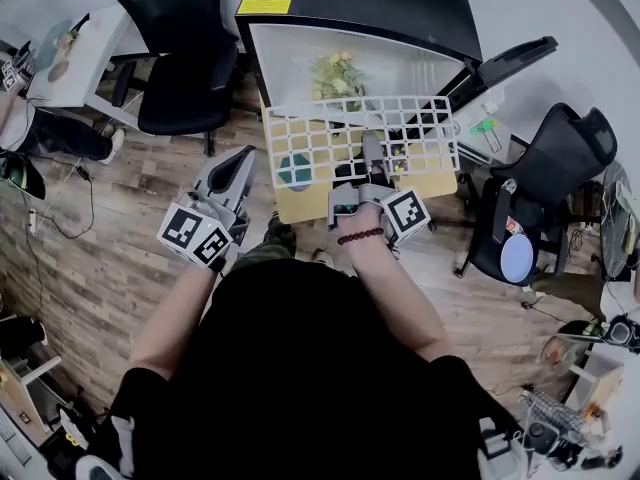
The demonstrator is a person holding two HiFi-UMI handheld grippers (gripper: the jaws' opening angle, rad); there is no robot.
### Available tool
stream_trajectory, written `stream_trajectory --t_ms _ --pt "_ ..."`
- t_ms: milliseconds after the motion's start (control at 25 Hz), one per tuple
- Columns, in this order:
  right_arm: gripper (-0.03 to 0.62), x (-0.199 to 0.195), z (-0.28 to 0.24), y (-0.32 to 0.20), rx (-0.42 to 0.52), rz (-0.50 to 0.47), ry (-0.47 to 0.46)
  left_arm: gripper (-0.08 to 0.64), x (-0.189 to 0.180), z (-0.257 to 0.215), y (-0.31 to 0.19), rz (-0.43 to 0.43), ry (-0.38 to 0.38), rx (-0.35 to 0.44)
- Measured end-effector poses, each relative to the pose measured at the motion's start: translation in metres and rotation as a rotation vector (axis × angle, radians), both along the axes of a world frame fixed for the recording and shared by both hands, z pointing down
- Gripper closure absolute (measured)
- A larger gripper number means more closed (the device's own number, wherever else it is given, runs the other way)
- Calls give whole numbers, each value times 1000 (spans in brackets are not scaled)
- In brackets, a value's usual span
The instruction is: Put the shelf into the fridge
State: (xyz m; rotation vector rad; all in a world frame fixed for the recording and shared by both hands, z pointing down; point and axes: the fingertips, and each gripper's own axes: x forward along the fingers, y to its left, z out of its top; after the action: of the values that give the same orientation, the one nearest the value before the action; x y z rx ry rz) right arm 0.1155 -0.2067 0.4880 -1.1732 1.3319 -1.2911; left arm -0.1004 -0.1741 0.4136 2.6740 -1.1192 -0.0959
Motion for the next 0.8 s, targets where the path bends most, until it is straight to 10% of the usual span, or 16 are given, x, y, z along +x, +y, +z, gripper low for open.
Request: stream_trajectory --t_ms 800 --pt "548 -15 -4 -42 16 88 -105 540 -5 7 -17 12 -28 -22"
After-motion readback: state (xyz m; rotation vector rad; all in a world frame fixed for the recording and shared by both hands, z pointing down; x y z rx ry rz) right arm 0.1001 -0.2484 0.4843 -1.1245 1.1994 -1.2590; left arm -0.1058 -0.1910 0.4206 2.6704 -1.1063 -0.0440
